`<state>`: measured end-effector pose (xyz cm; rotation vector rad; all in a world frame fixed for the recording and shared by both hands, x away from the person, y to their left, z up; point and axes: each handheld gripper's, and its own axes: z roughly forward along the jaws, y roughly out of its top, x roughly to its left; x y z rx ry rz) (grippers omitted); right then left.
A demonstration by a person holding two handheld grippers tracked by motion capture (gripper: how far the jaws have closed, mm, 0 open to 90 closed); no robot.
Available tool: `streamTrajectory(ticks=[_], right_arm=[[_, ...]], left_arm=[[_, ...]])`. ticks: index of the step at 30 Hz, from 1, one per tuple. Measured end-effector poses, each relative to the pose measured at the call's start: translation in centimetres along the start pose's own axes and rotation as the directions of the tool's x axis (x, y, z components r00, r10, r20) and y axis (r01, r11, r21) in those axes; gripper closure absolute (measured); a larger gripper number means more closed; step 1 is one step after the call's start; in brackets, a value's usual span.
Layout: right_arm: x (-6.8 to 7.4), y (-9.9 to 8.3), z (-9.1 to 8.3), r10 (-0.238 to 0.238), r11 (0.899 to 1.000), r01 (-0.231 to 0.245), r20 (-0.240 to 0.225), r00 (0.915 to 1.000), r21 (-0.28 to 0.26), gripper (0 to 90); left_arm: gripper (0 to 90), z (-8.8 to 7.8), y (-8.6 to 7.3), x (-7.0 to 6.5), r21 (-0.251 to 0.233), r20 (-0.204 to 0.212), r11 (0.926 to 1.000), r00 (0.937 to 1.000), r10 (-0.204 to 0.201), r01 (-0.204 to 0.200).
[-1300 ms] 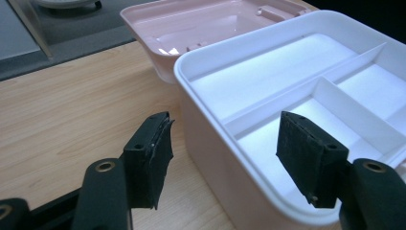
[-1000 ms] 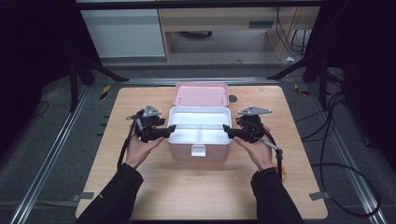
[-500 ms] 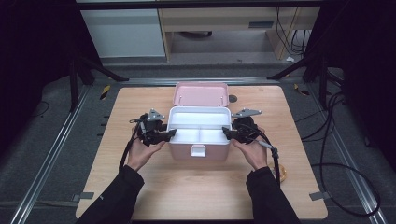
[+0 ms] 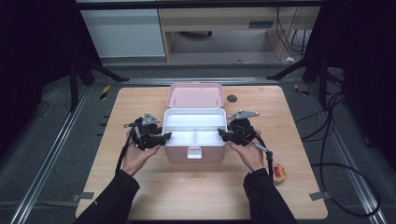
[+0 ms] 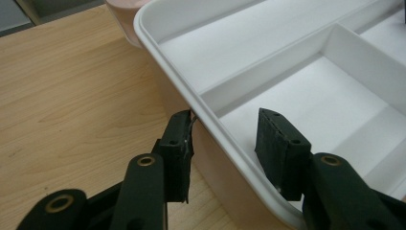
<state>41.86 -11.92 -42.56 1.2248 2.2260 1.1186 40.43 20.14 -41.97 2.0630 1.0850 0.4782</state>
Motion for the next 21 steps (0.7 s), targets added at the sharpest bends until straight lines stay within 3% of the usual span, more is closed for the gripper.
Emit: streamTrajectory(ticks=[8, 11, 13, 18, 21], right_arm=[[-0.2, 0.0, 0.0, 0.002, 1.0, -0.002, -0.011, 0.9999, -0.001, 57.7], [-0.2, 0.1, 0.0, -0.001, 1.0, 0.001, -0.007, 1.0, 0.001, 57.7], [0.0, 0.1, -0.1, -0.017, 1.0, 0.017, 0.007, 0.9998, -0.002, 56.2], [-0.6, 0.9, -1.7, -0.006, 0.997, 0.007, 0.012, 0.9999, -0.073, 43.3], [-1.3, 1.7, -2.9, -0.01, 0.993, 0.012, 0.015, 0.9998, -0.118, 40.0]], left_arm=[[56.2, -0.1, 0.0, -0.2, 0.001, -0.004, 1.0, 1.0, -0.001, 0.001], [55.1, -0.1, 0.1, 0.0, 0.005, 0.002, 0.9998, 0.9998, 0.02, -0.02], [53.9, -0.4, 0.3, 0.2, -0.019, 0.006, 0.9996, 0.9997, 0.022, -0.022], [50.7, -2.0, 1.4, 1.2, -0.086, 0.015, 0.9951, 0.9986, 0.051, -0.049], [51.3, -2.7, 2.3, 1.7, -0.099, 0.018, 0.9917, 0.9963, 0.084, -0.082]])
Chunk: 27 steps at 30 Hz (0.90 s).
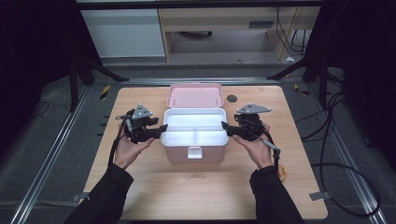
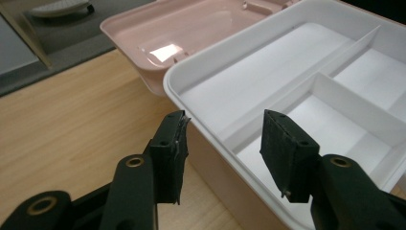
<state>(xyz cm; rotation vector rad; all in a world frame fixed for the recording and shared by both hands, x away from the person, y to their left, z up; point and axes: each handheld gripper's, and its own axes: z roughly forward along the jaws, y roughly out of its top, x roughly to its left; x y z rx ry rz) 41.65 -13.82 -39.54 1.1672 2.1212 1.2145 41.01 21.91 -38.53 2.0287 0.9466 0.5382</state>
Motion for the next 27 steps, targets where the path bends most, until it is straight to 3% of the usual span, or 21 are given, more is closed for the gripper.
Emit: streamTrajectory(ticks=[6, 7, 8, 9, 12, 16, 20, 22, 23, 24, 25, 27], right_arm=[[-1.2, 1.6, -1.5, -0.053, 0.997, 0.053, 0.01, 0.9986, -0.051, 37.9], [-1.4, 1.8, -1.7, -0.063, 0.997, 0.063, 0.004, 0.998, -0.054, 38.5], [-1.4, 1.8, -1.7, -0.063, 0.997, 0.063, 0.004, 0.998, -0.054, 38.5], [-1.7, 2.3, -1.8, -0.078, 0.996, 0.077, -0.025, 0.9967, -0.037, 38.8], [-2.1, 3.0, -1.8, -0.127, 0.991, 0.125, -0.038, 0.9912, -0.052, 38.9], [-2.3, 3.7, -1.7, -0.16, 0.987, 0.158, -0.065, 0.985, -0.039, 39.0], [-2.8, 4.8, -1.1, -0.205, 0.979, 0.205, -0.108, 0.9728, -0.014, 41.8], [-3.0, 5.2, -0.8, -0.231, 0.973, 0.232, -0.126, 0.9648, -0.005, 44.3], [-3.0, 5.2, -0.8, -0.231, 0.973, 0.232, -0.126, 0.9648, -0.005, 44.3], [-3.0, 5.4, -0.6, -0.235, 0.971, 0.237, -0.139, 0.9621, 0.001, 45.2], [-3.0, 5.9, -0.2, -0.266, 0.962, 0.272, -0.154, 0.9517, 0.022, 47.2], [-2.8, 6.3, 0.2, -0.291, 0.953, 0.301, -0.181, 0.9394, 0.032, 49.3]], left_arm=[[52.7, -0.1, 1.3, 0.8, 0.006, 0.026, 0.9985, 0.9982, 0.054, -0.055], [52.8, -0.1, 1.9, 1.1, 0.004, 0.036, 0.9955, 0.9949, 0.094, -0.095], [52.8, -0.1, 1.9, 1.1, 0.004, 0.036, 0.9955, 0.9949, 0.094, -0.095], [53.2, 0.0, 2.4, 1.3, 0.011, 0.064, 0.9933, 0.9914, 0.115, -0.115], [52.9, 0.2, 3.1, 1.9, 0.018, 0.097, 0.9881, 0.9838, 0.15, -0.153], [52.1, 0.4, 3.8, 2.5, 0.021, 0.139, 0.9843, 0.9755, 0.17, -0.175], [51.0, 1.1, 4.5, 2.8, 0.036, 0.218, 0.965, 0.9444, 0.246, -0.26], [52.1, 1.4, 4.9, 2.8, 0.028, 0.245, 0.9604, 0.9334, 0.262, -0.277], [52.4, 1.4, 4.9, 2.8, 0.028, 0.245, 0.9604, 0.9334, 0.262, -0.277], [52.4, 1.6, 5.0, 2.8, 0.035, 0.261, 0.9557, 0.9257, 0.274, -0.292], [53.6, 1.9, 5.2, 2.7, 0.056, 0.276, 0.9445, 0.9141, 0.297, -0.324], [54.4, 2.4, 5.4, 2.7, 0.082, 0.29, 0.9323, 0.9035, 0.316, -0.352]])
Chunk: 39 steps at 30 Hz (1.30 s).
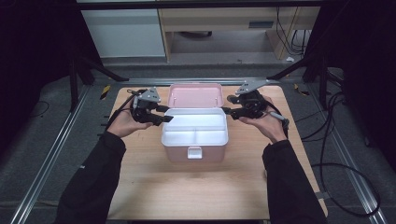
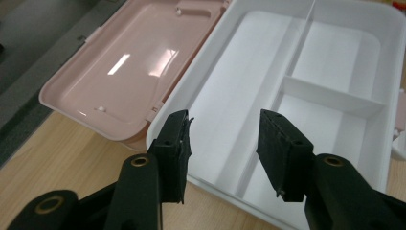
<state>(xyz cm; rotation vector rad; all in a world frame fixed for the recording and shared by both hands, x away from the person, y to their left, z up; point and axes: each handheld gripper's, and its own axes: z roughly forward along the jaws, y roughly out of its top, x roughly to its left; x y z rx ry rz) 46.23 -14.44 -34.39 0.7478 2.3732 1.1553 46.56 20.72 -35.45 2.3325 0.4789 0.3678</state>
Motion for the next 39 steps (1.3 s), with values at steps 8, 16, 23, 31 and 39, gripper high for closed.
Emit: streamTrajectory(ticks=[8, 16, 23, 31, 39], right_arm=[[-0.2, 0.9, 1.7, -0.112, 0.987, 0.126, -0.137, 0.9842, 0.095, 56.6], [0.7, 0.3, 3.5, -0.217, 0.952, 0.262, -0.256, 0.9421, 0.156, 63.4], [1.2, -0.3, 5.0, -0.257, 0.914, 0.336, -0.318, 0.9126, 0.228, 68.9], [1.2, -0.1, 6.3, -0.287, 0.861, 0.403, -0.358, 0.8886, 0.309, 76.1], [1.6, 0.3, 7.4, -0.292, 0.813, 0.451, -0.411, 0.8634, 0.369, 82.3]], left_arm=[[60.8, 1.1, 0.3, 0.1, 0.096, 0.066, 0.9923, 0.9952, 0.072, -0.078], [65.3, 2.4, 0.1, -0.4, 0.168, 0.113, 0.9758, 0.9861, 0.122, -0.14], [69.7, 3.3, -0.1, -0.5, 0.219, 0.132, 0.9614, 0.9813, 0.14, -0.166], [76.6, 4.1, 0.5, -0.3, 0.296, 0.185, 0.9286, 0.9671, 0.175, -0.224], [81.8, 5.0, 1.2, -0.1, 0.364, 0.214, 0.8947, 0.9582, 0.19, -0.259]])
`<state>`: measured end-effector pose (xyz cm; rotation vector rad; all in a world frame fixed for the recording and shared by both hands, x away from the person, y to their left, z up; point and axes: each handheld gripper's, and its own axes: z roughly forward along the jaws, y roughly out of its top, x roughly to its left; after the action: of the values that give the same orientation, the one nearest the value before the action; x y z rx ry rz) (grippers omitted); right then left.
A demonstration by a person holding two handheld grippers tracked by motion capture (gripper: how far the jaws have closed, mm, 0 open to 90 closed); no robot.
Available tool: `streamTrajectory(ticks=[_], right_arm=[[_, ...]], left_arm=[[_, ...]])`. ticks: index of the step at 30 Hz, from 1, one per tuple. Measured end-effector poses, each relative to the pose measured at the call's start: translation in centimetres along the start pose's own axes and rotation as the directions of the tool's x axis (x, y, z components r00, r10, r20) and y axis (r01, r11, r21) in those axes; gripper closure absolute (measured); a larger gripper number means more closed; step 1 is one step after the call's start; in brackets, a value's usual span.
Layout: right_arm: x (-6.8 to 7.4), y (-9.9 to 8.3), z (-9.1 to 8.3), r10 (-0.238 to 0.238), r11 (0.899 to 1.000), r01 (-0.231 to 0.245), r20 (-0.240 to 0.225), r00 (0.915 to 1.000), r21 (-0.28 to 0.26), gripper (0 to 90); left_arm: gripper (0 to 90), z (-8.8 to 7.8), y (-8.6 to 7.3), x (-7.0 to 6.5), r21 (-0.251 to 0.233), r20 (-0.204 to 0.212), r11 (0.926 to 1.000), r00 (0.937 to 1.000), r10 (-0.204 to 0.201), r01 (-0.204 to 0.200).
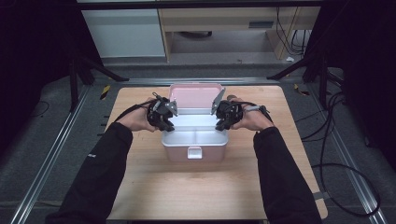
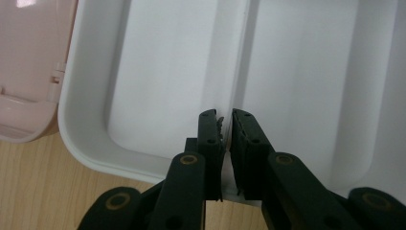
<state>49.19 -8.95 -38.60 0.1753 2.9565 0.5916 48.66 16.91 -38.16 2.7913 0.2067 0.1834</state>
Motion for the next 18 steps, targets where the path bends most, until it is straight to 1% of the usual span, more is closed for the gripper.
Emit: streamTrajectory(ticks=[1, 2, 4, 6, 7, 9, 12, 13, 18], right_arm=[[0.0, 0.0, 0.0, 0.0, 1.0, 0.0, 0.0, 1.0, 0.0, 82.3], [-0.05, 0.04, -0.02, 0.003, 1.0, -0.003, -0.006, 1.0, 0.007, 83.0], [-0.2, 0.13, -0.01, 0.009, 1.0, -0.008, -0.019, 0.9998, 0.015, 83.9], [-0.29, 0.11, -0.01, 0.017, 1.0, -0.017, -0.025, 0.9995, 0.013, 84.3], [-0.33, 0.11, -0.01, 0.017, 1.0, -0.017, -0.027, 0.9995, 0.013, 84.4], [-0.36, 0.1, 0.0, 0.018, 1.0, -0.018, -0.028, 0.9994, 0.012, 84.5], [-0.51, 0.13, 0.0, 0.031, 0.999, -0.031, -0.04, 0.9987, 0.015, 84.8], [-0.54, 0.13, 0.0, 0.032, 0.999, -0.032, -0.044, 0.9985, 0.015, 84.8], [-0.5, 0.16, -0.26, 0.034, 0.999, -0.034, -0.05, 0.9982, 0.013, 85.8]], left_arm=[[82.1, 0.0, 0.0, 0.0, 0.0, 0.0, 1.0, 1.0, 0.0, 0.0], [82.1, 0.03, -0.08, 0.04, -0.01, 0.008, 0.9999, 0.9999, -0.009, 0.01], [82.9, 0.03, -0.15, 0.21, -0.013, 0.022, 0.9999, 0.9997, -0.009, 0.009], [83.3, 0.04, -0.14, 0.26, -0.012, 0.027, 0.9999, 0.9996, -0.008, 0.009], [83.5, 0.01, -0.08, 0.37, -0.003, 0.032, 1.0, 0.9995, 0.0, 0.0], [83.9, 0.01, -0.04, 0.41, 0.002, 0.036, 1.0, 0.9994, 0.002, -0.003], [84.6, 0.03, 0.49, 0.5, 0.045, 0.043, 0.9988, 0.9989, 0.018, -0.02], [84.7, 0.02, 0.59, 0.52, 0.052, 0.045, 0.9983, 0.9987, 0.023, -0.026], [85.3, -0.11, 0.82, 0.54, 0.063, 0.049, 0.9974, 0.9983, 0.031, -0.034]])
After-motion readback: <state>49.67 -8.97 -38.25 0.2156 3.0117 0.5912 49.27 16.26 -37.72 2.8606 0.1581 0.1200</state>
